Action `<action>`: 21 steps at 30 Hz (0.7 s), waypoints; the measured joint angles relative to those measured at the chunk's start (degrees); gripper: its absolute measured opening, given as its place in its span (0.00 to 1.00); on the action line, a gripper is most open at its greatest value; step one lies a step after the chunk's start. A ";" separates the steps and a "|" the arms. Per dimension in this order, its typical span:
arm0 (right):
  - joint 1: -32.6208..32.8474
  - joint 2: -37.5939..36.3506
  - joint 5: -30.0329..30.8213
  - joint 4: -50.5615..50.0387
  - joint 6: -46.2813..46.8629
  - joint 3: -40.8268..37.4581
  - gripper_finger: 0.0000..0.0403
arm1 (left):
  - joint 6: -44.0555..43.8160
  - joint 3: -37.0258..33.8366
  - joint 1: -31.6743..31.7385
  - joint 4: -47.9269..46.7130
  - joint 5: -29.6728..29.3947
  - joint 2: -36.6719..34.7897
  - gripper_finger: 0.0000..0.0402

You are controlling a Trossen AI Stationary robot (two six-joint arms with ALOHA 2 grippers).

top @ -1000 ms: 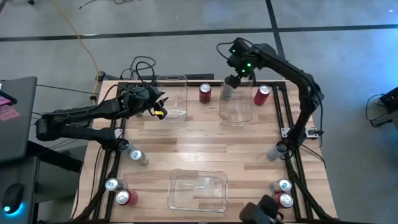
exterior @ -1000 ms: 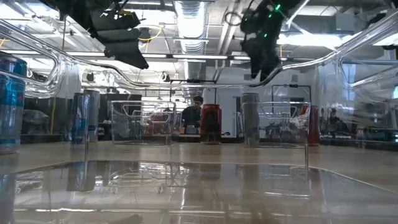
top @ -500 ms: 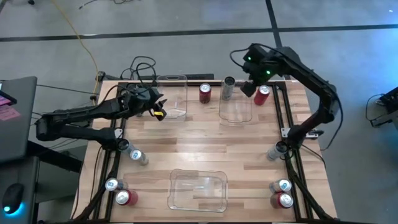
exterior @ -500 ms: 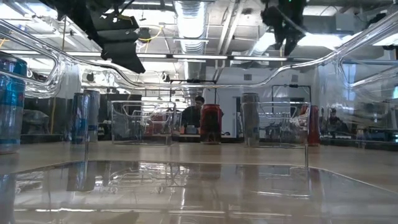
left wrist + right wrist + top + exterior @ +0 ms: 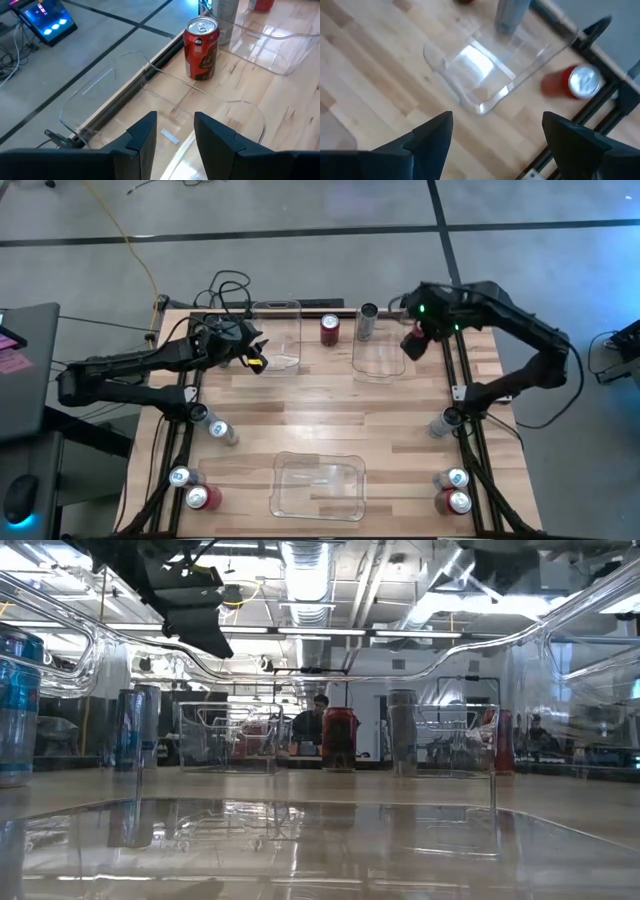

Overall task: Sort soda cans
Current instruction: Put the bottom right white-blue soda can into the top right transparent bin

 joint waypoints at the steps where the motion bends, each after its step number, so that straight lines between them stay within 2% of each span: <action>1: 1.03 -0.85 -0.25 0.04 1.31 -1.47 0.81 | 0.19 0.00 -0.01 0.01 0.00 0.00 0.32; 7: 7.89 -5.51 -2.45 0.05 10.06 -9.06 0.81 | 0.83 0.00 0.00 -0.01 0.61 0.02 0.32; 14: 16.49 -10.10 -7.11 0.05 20.55 -14.62 0.80 | 6.19 0.00 0.00 2.90 15.41 0.19 0.32; 21: 26.12 -13.87 -7.20 0.06 34.19 -19.09 0.80 | 7.49 0.02 0.00 13.35 23.17 4.28 0.32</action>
